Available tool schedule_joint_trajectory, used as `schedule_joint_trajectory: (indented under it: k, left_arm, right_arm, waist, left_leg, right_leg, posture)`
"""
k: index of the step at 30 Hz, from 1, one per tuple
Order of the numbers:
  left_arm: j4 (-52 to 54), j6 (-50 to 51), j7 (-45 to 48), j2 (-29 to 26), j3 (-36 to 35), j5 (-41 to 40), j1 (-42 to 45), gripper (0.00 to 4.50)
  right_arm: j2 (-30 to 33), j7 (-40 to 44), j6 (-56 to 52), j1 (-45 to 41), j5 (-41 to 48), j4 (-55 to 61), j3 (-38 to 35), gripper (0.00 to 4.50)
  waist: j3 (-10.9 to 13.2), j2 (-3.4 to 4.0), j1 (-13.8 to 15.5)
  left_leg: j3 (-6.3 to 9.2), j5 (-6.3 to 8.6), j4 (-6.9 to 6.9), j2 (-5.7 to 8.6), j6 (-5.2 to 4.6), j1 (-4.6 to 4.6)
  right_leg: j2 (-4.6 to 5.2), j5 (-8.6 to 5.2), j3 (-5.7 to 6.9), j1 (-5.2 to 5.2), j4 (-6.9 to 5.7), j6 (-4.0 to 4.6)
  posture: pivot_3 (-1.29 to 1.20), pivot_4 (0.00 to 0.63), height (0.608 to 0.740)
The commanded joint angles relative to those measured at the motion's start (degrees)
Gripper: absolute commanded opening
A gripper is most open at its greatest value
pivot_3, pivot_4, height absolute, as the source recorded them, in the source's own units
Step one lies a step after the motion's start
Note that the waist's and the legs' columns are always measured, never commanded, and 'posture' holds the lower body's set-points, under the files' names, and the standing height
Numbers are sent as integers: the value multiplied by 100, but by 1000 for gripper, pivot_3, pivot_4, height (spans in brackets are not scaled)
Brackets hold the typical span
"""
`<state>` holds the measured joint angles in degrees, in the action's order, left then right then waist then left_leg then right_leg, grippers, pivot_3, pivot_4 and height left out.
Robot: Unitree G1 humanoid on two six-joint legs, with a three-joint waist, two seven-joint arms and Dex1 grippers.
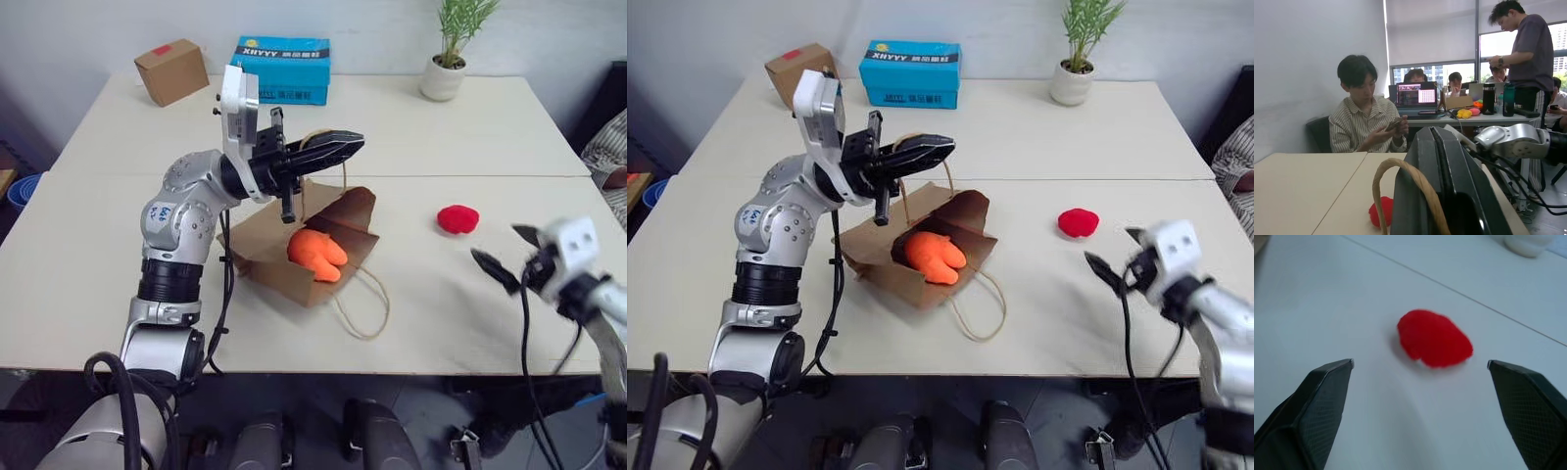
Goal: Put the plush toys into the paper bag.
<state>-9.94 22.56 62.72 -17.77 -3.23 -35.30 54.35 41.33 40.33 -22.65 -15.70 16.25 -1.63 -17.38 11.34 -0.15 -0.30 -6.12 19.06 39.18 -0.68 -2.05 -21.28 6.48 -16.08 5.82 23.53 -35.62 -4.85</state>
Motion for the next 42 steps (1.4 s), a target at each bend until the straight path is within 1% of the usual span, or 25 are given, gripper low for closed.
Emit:
schedule_joint_trajectory:
  k: [1,3,6,9,10,12,13,14,16,20,22,24,26,27,30,34,39,42]
  left_arm:
    - [145,-72,-60,-57,-37,37,76,0]
    - [161,-74,-73,-85,-25,50,56,0]
    - [183,-67,-95,-116,-40,53,51,0]
    - [183,-69,-102,-161,-66,48,33,0]
    - [188,-68,-93,-174,-68,46,12,0]
    - [194,-57,-77,-194,-70,39,-17,0]
    - [190,-55,-60,-207,-74,33,-34,0]
    - [187,-54,-46,-219,-79,26,-47,0]
    - [136,-72,-3,-235,-81,31,-43,0]
    - [91,-67,30,-249,-89,19,-8,0]
    - [89,-57,39,-246,-84,13,2,0]
    - [105,-35,33,-229,-74,-3,3,0]
    - [148,-4,26,-203,-57,-27,-15,0]
    - [213,137,79,-204,-48,-134,-40,0]
    - [463,477,181,-194,-12,-386,-140,0]
    - [624,683,242,-167,69,-468,-211,0]
    - [574,760,256,-109,32,-535,-125,0]
    - [487,679,262,-56,21,-490,-97,0]
  right_arm:
    - [182,56,-16,-923,-526,-1127,658,4320]
    - [209,185,-240,-1418,-658,-1748,966,3882]
    - [155,371,499,-1860,-867,-2413,1219,2828]
    - [130,468,693,-2095,-961,-2803,1313,1783]
    - [155,506,844,-2100,-951,-2834,1285,1401]
    - [186,660,934,-2073,-841,-2760,1202,792]
    - [202,882,876,-1983,-648,-2488,1123,396]
    - [205,1041,813,-1915,-516,-2284,1071,102]
    - [312,1501,534,-1585,-42,-1370,918,25]
    - [466,2000,-763,-938,1125,524,742,25]
    - [525,1985,-1437,-632,1695,1474,741,25]
    - [463,1761,-2013,-475,2142,2152,794,25]
    - [190,1363,-2441,-453,2490,2578,883,25]
    - [-50,1086,-2541,-489,2548,2670,949,25]
    - [-920,178,-2428,-702,2282,2516,1223,25]
    - [-1611,-578,-1776,-1298,1141,1649,1946,25]
    - [-2194,-988,-1269,-1962,254,464,2602,25]
    - [-2558,-1092,-1409,-2175,-59,-54,3002,25]
  waist:
    - [0,1,25]
    - [0,1,50]
    - [0,0,86]
    - [0,0,49]
    - [0,0,42]
    - [0,0,25]
    - [0,0,23]
    - [0,0,25]
    - [0,0,27]
    - [0,0,43]
    - [0,-1,49]
    - [0,-1,56]
    - [0,-3,53]
    - [-1,-3,51]
    - [-1,-3,36]
    - [-1,-3,17]
    - [-1,-3,18]
    - [-1,-3,0]
  left_leg:
    - [0,0,0,-1,1,-4]
    - [1,0,-1,3,1,-21]
    - [6,-1,1,10,-6,-30]
    - [-3,0,3,12,-11,-29]
    - [-2,-1,3,12,-12,-28]
    - [-1,-1,4,11,-12,-27]
    - [-2,-1,4,11,-12,-27]
    - [-1,-2,4,10,-11,-27]
    - [-1,-2,2,8,-11,-28]
    - [1,-2,4,9,-10,-28]
    - [7,-1,6,6,-10,-28]
    - [11,0,7,5,-8,-27]
    - [11,0,7,6,-8,-27]
    - [12,0,7,6,-8,-26]
    - [13,1,7,6,-6,-26]
    - [5,0,7,9,-5,-27]
    - [4,0,7,11,-6,-28]
    - [4,0,5,9,-6,-28]
  right_leg:
    - [-4,-1,3,5,0,2]
    - [-12,-1,14,17,0,2]
    - [-14,0,20,16,9,0]
    - [-14,6,27,14,11,-12]
    - [-13,7,28,14,10,-13]
    - [-13,7,27,13,9,-13]
    - [-12,7,27,13,9,-13]
    - [-12,7,27,14,9,-13]
    - [-13,7,27,15,9,-13]
    - [-12,7,27,15,8,-13]
    - [-5,7,25,12,9,-13]
    - [0,7,25,9,10,-13]
    - [3,7,24,9,10,-13]
    - [5,7,24,8,10,-13]
    - [4,7,22,8,10,-12]
    - [-6,7,23,15,4,-12]
    - [-15,6,23,15,6,-12]
    - [-17,6,23,16,6,-11]
  posture:
    - [0,150,740]
    - [0,150,740]
    - [0,150,740]
    - [0,150,740]
    - [0,150,740]
    - [0,150,740]
    - [0,150,740]
    - [0,150,740]
    - [0,150,740]
    - [0,150,740]
    - [0,150,740]
    - [0,150,740]
    - [0,150,740]
    - [0,150,740]
    - [0,150,740]
    - [0,150,740]
    - [0,150,740]
    - [0,150,740]
